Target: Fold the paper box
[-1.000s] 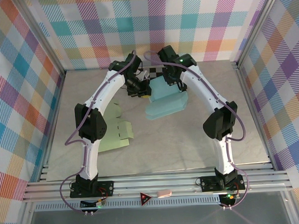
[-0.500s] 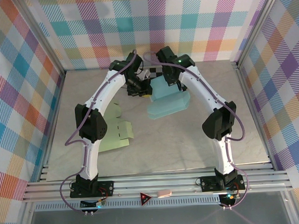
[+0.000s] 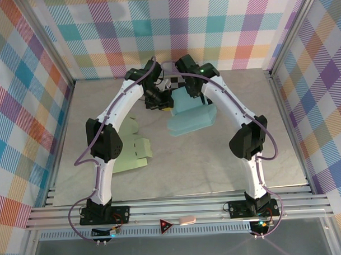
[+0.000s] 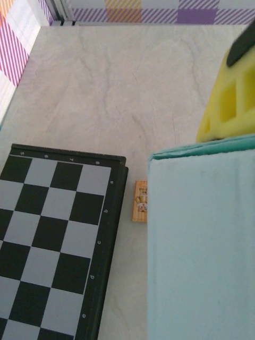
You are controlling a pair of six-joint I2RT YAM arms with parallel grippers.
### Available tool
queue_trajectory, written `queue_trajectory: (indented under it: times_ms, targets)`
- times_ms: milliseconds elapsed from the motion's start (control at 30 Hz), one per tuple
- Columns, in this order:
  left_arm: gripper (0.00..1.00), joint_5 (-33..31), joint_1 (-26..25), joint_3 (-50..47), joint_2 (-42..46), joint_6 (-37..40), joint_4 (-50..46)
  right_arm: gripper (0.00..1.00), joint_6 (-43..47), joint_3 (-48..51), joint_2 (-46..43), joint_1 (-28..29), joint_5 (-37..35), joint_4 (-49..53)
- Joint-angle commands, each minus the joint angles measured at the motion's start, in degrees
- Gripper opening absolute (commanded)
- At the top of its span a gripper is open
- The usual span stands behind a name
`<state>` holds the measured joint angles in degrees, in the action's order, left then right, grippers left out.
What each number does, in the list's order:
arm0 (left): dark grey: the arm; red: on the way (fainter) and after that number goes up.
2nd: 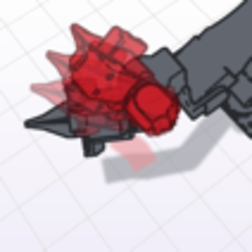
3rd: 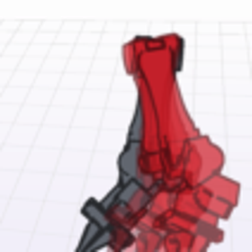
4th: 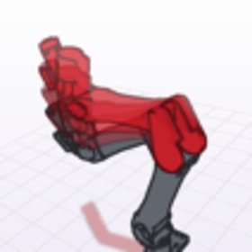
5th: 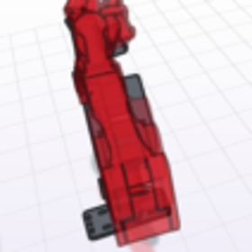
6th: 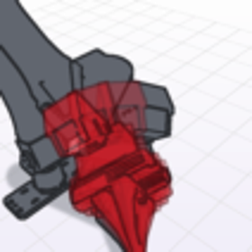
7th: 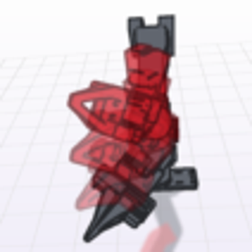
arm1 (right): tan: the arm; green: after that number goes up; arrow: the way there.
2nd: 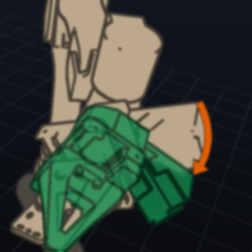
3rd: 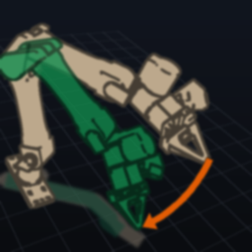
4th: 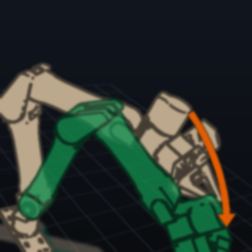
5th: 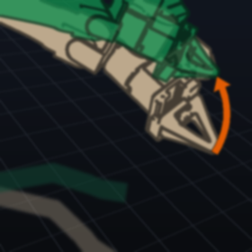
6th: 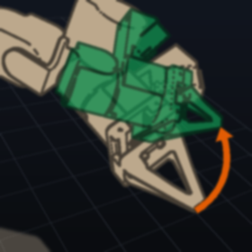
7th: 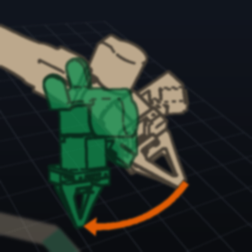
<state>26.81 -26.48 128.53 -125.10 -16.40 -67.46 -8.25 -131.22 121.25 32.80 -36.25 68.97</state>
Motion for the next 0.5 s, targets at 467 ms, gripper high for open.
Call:
queue_trajectory:
  times_ms: [467]
  targets:
    - [0.0,1.84,0.73,1.99,-0.12,-2.31,0.49,0.27,-3.39,13.56,-9.69,-1.42,6.32,-2.25]
